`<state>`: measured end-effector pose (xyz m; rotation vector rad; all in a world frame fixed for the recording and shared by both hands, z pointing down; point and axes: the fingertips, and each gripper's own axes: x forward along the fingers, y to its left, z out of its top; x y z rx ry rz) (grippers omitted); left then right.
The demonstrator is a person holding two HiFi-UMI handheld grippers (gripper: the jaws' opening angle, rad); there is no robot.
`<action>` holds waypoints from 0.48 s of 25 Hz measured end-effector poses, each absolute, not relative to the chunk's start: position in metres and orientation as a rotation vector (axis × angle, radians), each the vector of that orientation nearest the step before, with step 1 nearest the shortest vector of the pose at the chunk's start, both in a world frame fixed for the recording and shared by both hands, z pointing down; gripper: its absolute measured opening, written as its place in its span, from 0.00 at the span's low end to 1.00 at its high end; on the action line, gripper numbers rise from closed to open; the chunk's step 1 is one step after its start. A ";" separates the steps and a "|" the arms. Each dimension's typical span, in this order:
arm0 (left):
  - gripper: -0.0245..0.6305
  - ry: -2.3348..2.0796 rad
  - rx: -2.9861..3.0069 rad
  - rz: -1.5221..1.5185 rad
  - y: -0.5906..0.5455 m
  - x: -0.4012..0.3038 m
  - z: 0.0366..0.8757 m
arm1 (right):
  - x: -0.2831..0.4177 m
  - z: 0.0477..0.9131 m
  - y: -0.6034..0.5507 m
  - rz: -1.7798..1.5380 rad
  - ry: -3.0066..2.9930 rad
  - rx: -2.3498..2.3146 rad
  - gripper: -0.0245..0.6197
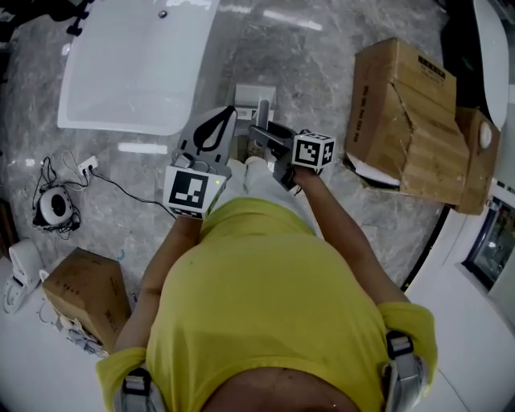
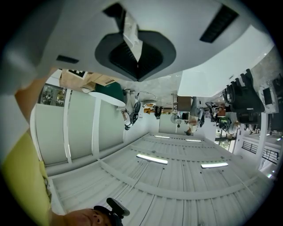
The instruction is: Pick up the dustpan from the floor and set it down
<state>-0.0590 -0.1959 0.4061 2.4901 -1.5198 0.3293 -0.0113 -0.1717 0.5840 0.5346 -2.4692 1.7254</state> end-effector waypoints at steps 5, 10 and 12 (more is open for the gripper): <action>0.04 -1.503 2.505 0.320 -0.208 -0.063 0.403 | -0.021 0.584 -0.175 1.749 -2.473 0.475 0.31; 0.04 -1.485 2.519 0.317 -0.212 -0.064 0.402 | -0.021 0.581 -0.179 1.783 -2.464 0.511 0.25; 0.04 -1.481 2.526 0.316 -0.213 -0.063 0.401 | -0.019 0.574 -0.184 1.779 -2.485 0.523 0.26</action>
